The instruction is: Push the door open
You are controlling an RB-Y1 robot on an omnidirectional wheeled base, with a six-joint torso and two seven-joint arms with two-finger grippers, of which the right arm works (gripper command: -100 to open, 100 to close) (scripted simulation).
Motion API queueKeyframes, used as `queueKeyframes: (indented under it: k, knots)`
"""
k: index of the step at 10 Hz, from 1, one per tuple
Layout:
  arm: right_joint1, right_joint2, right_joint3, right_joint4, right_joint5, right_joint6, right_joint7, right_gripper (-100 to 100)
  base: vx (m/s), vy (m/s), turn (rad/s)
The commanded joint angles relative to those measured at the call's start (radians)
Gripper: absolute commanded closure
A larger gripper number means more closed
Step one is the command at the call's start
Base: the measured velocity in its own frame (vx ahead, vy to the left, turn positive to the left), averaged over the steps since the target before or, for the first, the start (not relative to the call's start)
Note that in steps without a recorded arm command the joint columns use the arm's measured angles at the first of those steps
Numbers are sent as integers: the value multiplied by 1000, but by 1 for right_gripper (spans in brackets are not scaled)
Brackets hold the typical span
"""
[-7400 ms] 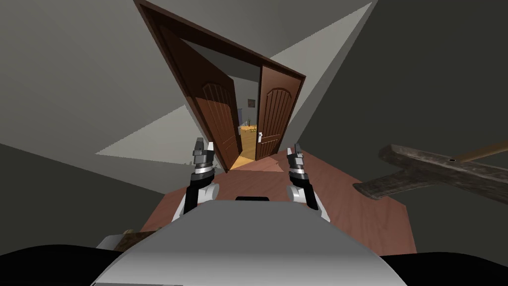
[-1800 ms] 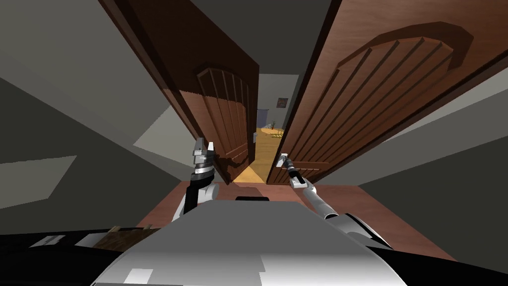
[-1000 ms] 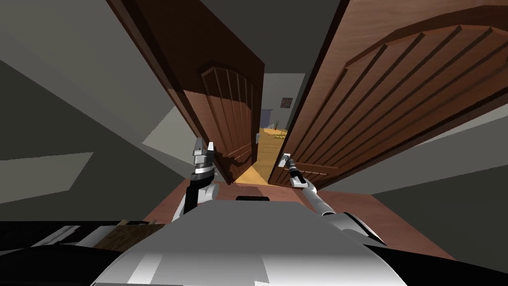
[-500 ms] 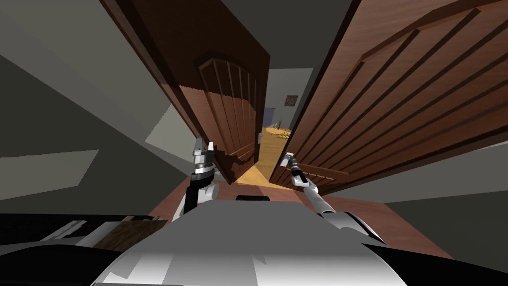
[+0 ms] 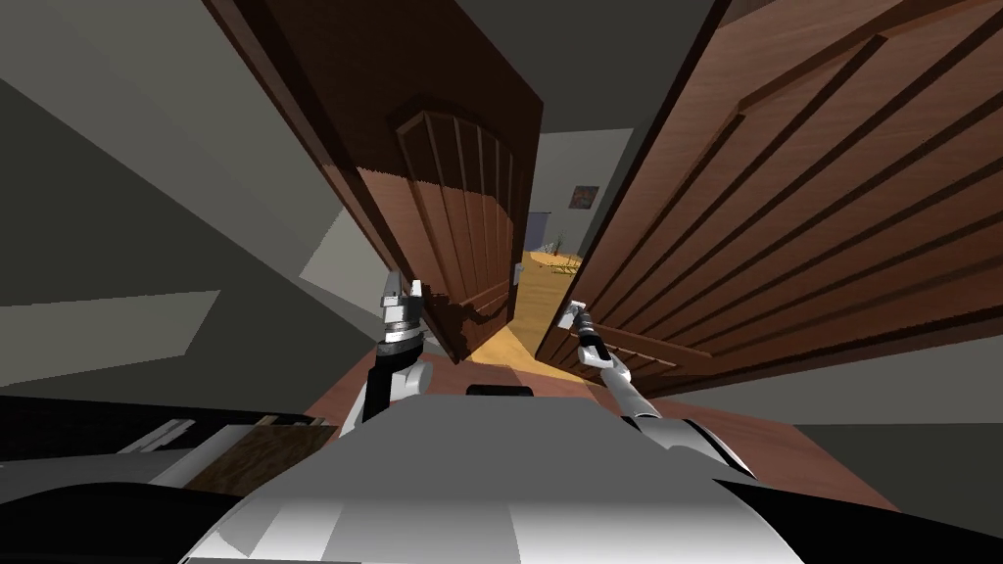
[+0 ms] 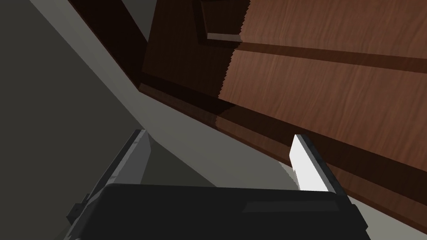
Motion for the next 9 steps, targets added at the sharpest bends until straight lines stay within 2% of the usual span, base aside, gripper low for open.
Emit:
queueKeyframes:
  k: [1, 2, 3, 4, 5, 6, 8, 9]
  knots:
    - [-23, -20, -15, 29, -2, -28, -3, 100, 39, -5, 8]
    - [-30, -17, -43, 45, -5, -30, 15, 100, 52, -5, 66]
    - [-30, -17, -43, 45, -5, -30, 15, 100, 37, -4, 43]
    - [-38, -13, -71, 61, -9, -33, 33, 100, 40, 5, 100]
    - [-38, -13, -71, 61, -9, -33, 33, 100, 34, -1, 38]
    - [-47, -9, -101, 78, -13, -36, 51, 100, 47, 1, 82]
    - [-47, -9, -101, 78, -13, -36, 51, 100, 42, -13, 11]
    - [-55, -6, -130, 94, -17, -38, 69, 100, 46, -13, 97]
